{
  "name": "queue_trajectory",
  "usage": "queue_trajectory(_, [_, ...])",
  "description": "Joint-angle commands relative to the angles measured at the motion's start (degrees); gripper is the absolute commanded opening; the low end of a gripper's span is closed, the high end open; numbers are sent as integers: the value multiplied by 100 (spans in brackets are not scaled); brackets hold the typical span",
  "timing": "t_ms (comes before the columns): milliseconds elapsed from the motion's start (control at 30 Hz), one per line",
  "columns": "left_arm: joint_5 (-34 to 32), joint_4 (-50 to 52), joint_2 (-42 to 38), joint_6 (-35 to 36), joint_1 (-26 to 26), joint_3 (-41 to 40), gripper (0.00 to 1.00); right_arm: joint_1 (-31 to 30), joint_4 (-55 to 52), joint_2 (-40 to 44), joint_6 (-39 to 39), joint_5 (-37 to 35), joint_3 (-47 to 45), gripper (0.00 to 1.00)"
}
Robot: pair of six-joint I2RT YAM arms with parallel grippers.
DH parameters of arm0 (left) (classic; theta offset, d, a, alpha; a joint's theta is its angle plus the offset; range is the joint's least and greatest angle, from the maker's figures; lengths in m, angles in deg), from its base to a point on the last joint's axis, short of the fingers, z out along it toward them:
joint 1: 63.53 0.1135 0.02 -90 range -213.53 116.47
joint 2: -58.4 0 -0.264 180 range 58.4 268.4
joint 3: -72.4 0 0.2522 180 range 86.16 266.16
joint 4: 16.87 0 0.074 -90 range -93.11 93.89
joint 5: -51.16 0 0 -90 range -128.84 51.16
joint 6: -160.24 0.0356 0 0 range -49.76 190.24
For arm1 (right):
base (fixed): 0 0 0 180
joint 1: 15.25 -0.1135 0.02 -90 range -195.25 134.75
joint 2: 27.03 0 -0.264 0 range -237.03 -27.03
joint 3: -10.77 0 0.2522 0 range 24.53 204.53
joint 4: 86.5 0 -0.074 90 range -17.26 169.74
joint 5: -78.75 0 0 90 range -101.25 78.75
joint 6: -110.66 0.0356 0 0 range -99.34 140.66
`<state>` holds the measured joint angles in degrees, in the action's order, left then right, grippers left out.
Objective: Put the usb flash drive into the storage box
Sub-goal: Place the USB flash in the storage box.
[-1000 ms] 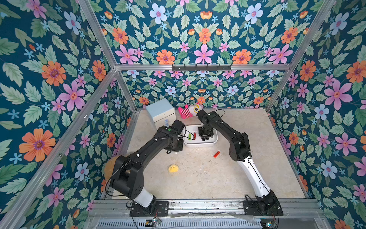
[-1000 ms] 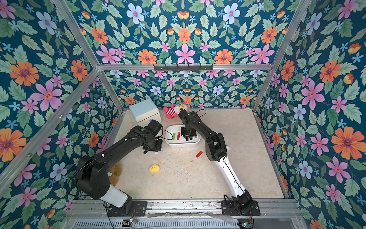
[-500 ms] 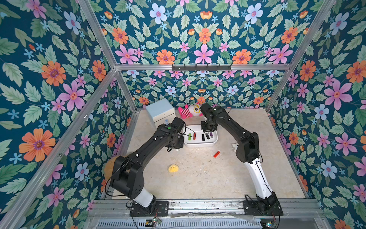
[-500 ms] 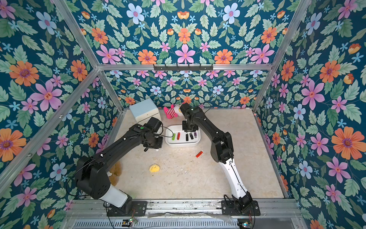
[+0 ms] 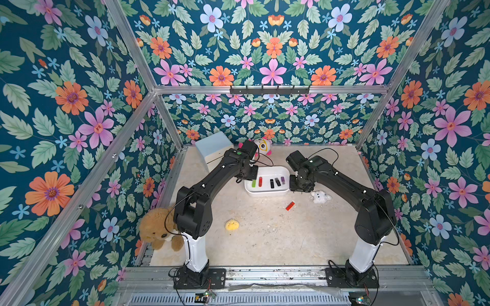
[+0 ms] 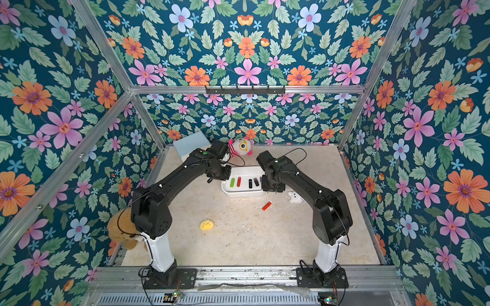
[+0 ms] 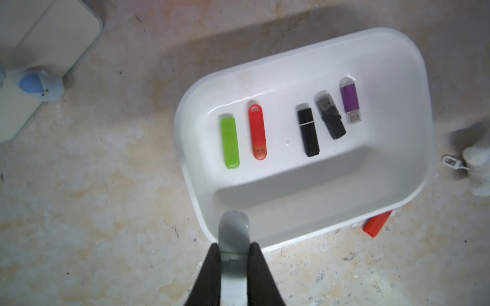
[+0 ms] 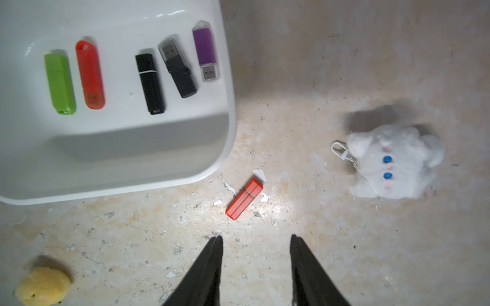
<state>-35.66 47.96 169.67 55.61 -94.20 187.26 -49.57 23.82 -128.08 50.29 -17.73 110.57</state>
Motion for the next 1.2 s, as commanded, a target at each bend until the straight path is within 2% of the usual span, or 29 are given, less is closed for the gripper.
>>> queue_trajectory(0, [138,-57,328,145,-107,307,0,66,200,308,285,-164,-429,47])
queue_trajectory(233, [298,-209,1200,232,-255,862,0,157,369,1043,523,-150,-1341,49])
queue_trajectory(600, [431,-215,2250,338,-273,1667,0,180,494,1366,670,-64,-1927,50])
queue_trajectory(1167, [431,-370,2808,277,-342,1932,0,205,688,1475,674,99,-2173,51])
